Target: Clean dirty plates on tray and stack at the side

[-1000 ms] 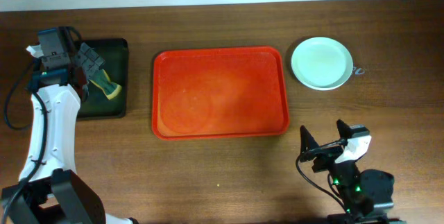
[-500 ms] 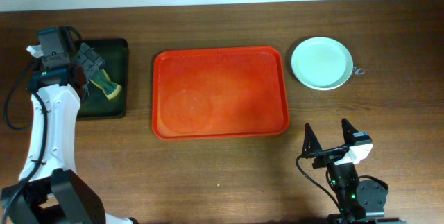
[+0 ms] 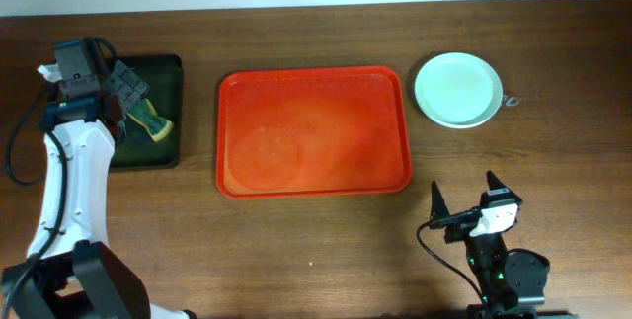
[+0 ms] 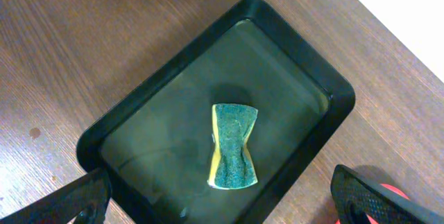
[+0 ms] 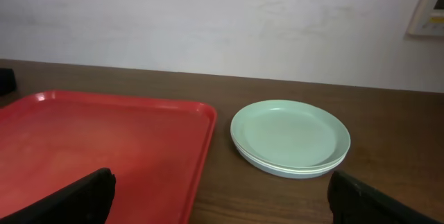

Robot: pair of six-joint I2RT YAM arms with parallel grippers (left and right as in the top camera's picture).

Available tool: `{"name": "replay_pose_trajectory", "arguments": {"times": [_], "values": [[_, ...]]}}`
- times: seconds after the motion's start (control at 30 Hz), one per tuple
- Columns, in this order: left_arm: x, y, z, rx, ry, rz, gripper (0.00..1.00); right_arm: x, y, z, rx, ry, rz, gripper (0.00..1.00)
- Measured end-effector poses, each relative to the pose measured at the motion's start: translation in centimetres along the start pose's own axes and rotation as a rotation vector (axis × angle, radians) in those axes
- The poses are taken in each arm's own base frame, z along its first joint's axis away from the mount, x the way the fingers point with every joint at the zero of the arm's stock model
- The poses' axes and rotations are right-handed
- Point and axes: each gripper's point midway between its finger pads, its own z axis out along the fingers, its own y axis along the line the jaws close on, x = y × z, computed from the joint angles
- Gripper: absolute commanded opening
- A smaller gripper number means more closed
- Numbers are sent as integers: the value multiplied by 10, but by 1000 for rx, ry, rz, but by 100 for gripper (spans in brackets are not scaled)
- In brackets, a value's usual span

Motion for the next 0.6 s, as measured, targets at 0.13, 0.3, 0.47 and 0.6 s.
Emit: {"name": "replay_pose_trajectory", "arguments": {"times": [0.13, 0.3, 0.47, 0.6], "values": [[0, 0, 0, 0, 0, 0, 99, 0, 0, 0, 0, 0, 14, 99], [0, 0, 0, 0, 0, 0, 99, 0, 0, 0, 0, 0, 16, 99], [0, 0, 0, 0, 0, 0, 100, 0, 0, 0, 0, 0, 17, 99], [0, 0, 0, 0, 0, 0, 99, 0, 0, 0, 0, 0, 17, 99]]}}
